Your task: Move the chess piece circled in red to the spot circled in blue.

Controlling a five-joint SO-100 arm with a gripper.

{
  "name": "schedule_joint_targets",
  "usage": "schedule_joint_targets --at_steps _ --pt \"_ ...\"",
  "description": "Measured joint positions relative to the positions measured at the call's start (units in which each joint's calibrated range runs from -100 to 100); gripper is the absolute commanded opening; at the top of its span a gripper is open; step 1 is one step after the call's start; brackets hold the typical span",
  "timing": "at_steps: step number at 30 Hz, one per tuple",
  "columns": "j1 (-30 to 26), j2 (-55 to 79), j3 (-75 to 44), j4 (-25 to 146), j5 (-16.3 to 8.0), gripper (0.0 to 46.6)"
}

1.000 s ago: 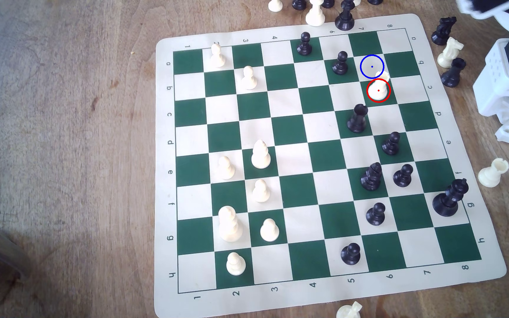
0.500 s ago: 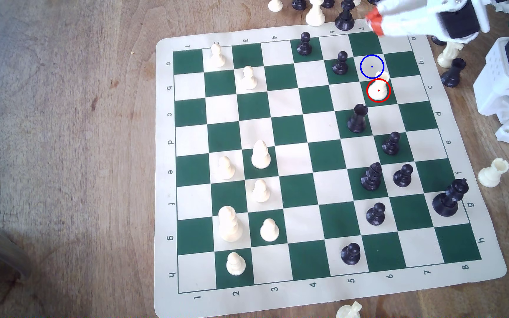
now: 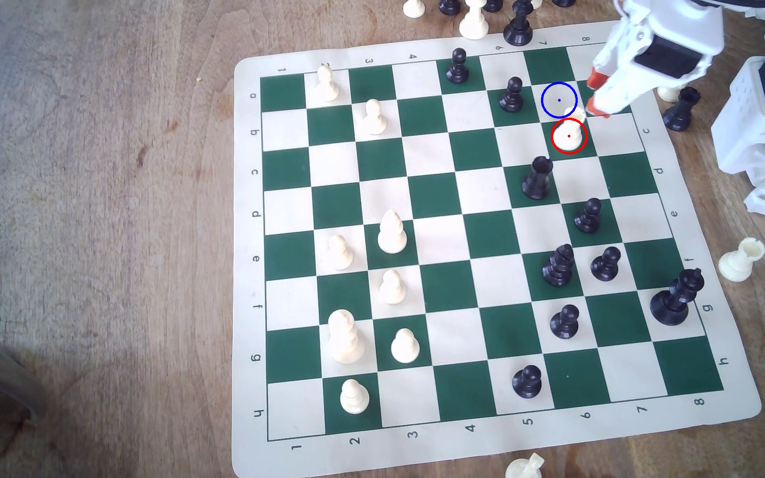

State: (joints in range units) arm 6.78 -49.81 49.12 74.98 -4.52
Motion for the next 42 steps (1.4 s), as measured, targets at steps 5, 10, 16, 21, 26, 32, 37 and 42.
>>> schedule_joint_targets --at_steps 5,10,16,21,26,32,37,42 --pt "5.1 4.7 4.7 -5.7 1.9 10.8" --pt "8.0 5.4 6.0 -7.6 2.7 11.5" --pt "7.9 5.8 7.7 -9.8 2.6 18.7" --pt "7.9 5.8 8.1 -9.8 3.0 18.0" --pt "9.4 6.5 11.4 -10.4 4.0 17.8" --pt "10.0 7.0 13.7 -12.8 4.3 20.2" --pt "9.7 7.5 15.3 -15.4 4.1 20.1" --pt "9.6 8.0 16.3 -18.9 3.2 20.6"
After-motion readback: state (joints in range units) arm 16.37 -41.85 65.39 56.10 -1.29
